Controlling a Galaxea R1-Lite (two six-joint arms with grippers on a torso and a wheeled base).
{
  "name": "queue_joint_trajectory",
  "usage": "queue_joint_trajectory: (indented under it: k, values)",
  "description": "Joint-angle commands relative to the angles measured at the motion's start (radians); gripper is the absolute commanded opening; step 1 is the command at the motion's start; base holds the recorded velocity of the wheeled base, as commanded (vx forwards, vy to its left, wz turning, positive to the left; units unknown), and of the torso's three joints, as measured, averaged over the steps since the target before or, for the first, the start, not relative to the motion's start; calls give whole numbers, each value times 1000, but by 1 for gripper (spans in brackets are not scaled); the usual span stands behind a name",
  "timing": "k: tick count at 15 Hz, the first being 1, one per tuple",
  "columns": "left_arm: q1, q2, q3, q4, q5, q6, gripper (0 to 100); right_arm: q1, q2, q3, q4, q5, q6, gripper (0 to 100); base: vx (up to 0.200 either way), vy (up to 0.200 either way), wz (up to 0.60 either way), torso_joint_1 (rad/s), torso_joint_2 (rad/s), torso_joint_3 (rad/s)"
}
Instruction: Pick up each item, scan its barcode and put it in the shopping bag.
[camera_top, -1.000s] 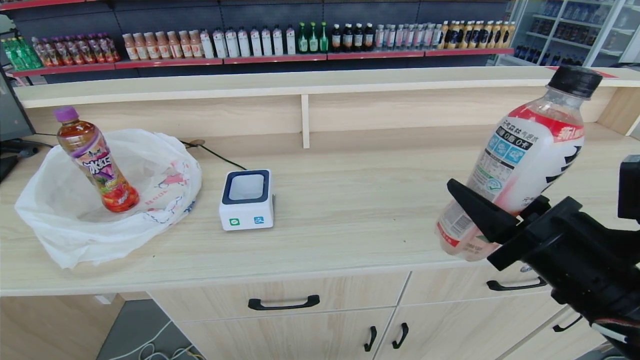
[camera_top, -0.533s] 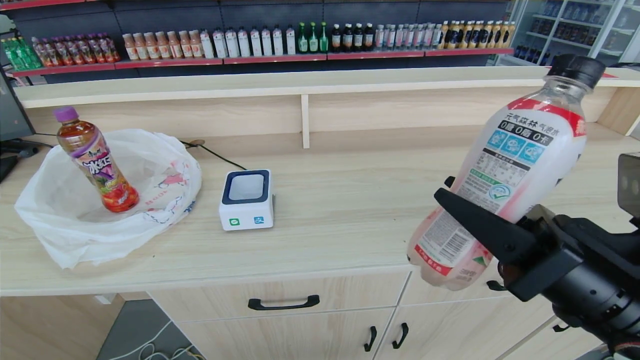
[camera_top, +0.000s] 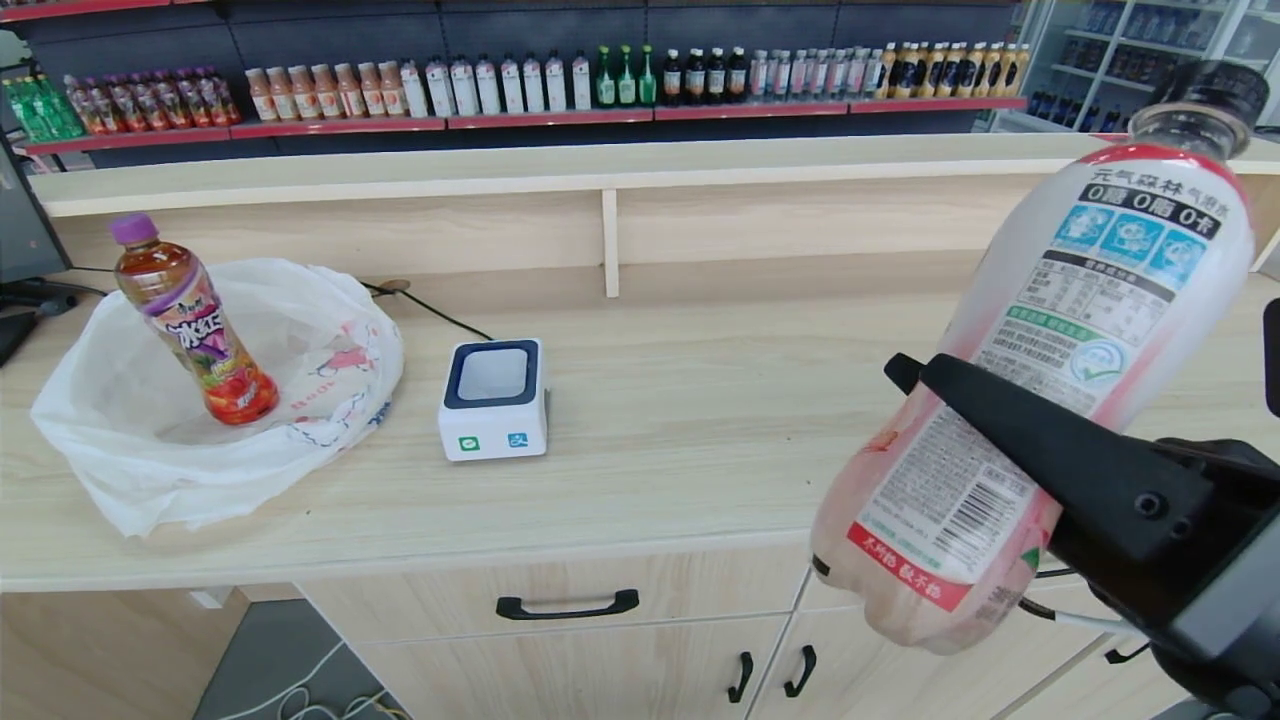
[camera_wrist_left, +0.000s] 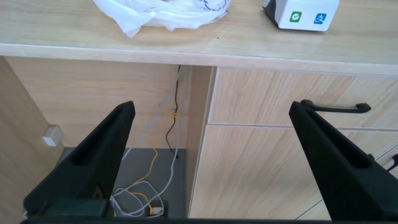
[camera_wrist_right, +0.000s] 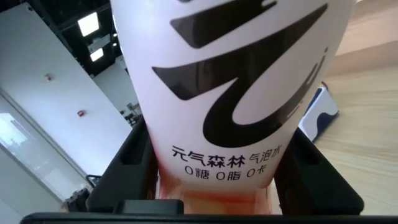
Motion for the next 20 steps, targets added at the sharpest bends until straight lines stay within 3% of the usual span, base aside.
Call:
queue_joint_trajectory:
  k: [1, 5, 11, 20]
  values:
    - [1, 0, 0, -1, 1, 0, 100, 12, 26, -38, -1, 1, 28, 0, 0, 0, 0, 0, 0, 0]
    - [1, 0, 0, -1, -1, 0, 100, 41, 101, -96, -1, 1, 81, 0, 0, 0, 0, 0, 0, 0]
    - [1, 0, 0, 0, 1, 0, 100, 70, 111, -23, -1, 1, 305, 0, 0, 0, 0, 0, 0, 0]
    - [1, 0, 0, -1, 1, 0, 100, 8, 203, -75, -1, 1, 318, 0, 0, 0, 0, 0, 0, 0]
